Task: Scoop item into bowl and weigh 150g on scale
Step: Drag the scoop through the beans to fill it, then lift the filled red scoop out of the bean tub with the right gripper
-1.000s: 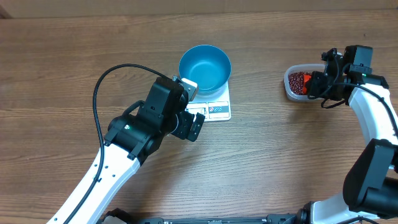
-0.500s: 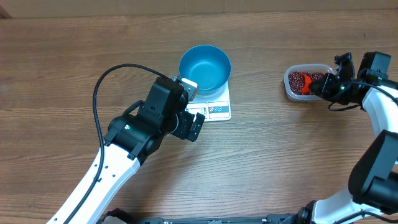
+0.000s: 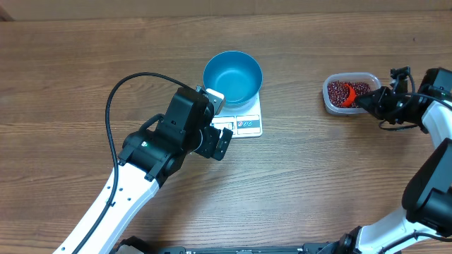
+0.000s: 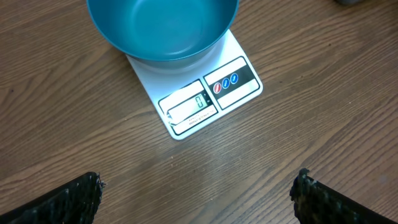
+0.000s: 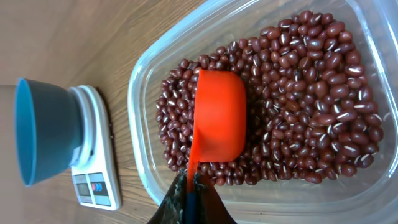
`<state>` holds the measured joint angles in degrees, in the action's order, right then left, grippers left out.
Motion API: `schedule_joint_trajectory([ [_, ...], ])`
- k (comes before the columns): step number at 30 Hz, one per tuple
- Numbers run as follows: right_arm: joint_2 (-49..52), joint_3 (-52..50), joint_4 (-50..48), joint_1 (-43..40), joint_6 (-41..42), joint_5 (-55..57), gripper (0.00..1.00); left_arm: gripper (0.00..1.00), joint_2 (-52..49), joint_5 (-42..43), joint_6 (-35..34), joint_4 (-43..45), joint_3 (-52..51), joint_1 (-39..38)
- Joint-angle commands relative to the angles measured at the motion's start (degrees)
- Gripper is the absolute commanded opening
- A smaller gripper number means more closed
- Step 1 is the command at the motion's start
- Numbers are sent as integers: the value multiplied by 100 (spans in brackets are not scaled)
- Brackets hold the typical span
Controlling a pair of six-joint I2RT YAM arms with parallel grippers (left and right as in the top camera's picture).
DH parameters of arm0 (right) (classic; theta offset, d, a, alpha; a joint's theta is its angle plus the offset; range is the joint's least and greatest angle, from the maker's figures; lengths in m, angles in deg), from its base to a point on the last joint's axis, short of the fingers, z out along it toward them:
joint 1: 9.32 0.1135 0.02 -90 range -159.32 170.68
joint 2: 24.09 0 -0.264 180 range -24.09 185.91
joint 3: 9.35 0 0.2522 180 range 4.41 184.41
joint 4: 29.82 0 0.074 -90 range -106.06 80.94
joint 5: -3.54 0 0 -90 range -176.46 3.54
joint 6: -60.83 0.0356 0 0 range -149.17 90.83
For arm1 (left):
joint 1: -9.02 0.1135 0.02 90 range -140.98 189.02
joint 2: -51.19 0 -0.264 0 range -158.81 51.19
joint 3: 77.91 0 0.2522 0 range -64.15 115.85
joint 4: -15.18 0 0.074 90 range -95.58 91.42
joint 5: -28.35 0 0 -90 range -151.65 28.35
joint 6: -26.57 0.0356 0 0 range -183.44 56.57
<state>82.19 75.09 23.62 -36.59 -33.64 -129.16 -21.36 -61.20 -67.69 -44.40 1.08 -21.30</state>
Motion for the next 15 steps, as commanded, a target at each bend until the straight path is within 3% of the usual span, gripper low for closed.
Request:
schedule_joint_trajectory([
  [1, 118, 90, -4, -136, 24, -570, 4, 100, -31, 46, 87, -2, -28, 20],
  [15, 535, 85, -66, -219, 474, -1174, 4, 100, -31, 46, 87, -2, -28, 20],
])
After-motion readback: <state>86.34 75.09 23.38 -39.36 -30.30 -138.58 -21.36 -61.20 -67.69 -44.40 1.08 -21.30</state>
